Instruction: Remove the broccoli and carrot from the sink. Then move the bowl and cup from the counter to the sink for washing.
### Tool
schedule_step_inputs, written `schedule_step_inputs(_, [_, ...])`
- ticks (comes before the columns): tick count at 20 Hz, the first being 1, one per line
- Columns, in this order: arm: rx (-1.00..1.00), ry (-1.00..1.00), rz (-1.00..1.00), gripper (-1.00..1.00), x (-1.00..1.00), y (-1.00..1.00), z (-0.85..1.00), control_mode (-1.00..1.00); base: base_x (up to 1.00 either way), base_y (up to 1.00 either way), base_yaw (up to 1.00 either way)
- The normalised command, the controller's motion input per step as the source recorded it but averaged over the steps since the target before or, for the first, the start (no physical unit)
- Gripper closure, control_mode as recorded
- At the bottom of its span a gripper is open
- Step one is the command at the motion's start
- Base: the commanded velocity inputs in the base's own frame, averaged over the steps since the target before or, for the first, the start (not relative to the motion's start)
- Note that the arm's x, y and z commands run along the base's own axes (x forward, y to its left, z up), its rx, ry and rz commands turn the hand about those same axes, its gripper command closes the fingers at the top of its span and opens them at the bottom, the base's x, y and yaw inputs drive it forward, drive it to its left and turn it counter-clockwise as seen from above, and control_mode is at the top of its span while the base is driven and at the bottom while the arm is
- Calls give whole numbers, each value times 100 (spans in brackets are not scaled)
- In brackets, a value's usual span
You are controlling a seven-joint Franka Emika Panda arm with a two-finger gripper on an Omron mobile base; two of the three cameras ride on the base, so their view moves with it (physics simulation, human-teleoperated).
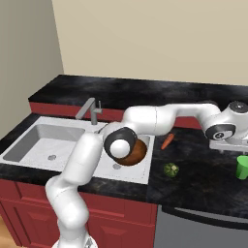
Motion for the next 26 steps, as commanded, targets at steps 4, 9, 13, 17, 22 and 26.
schedule_step_inputs(4, [0, 7, 1, -100, 12, -13, -9, -100, 0, 0, 0])
schedule_step_inputs(9, [0, 9, 2, -100, 11, -14, -8, -100, 0, 0, 0])
schedule_step_inputs(13, [2, 4, 4, -100, 14, -9, -10, -100, 0, 0, 0])
schedule_step_inputs(17, [2, 0, 5, -100, 17, -12, -11, -100, 0, 0, 0])
schedule_step_inputs(22, [1, 1, 4, -100, 13, -16, -8, -100, 0, 0, 0])
schedule_step_inputs(26, [0, 2, 2, -100, 10, -17, -9, -100, 0, 0, 0])
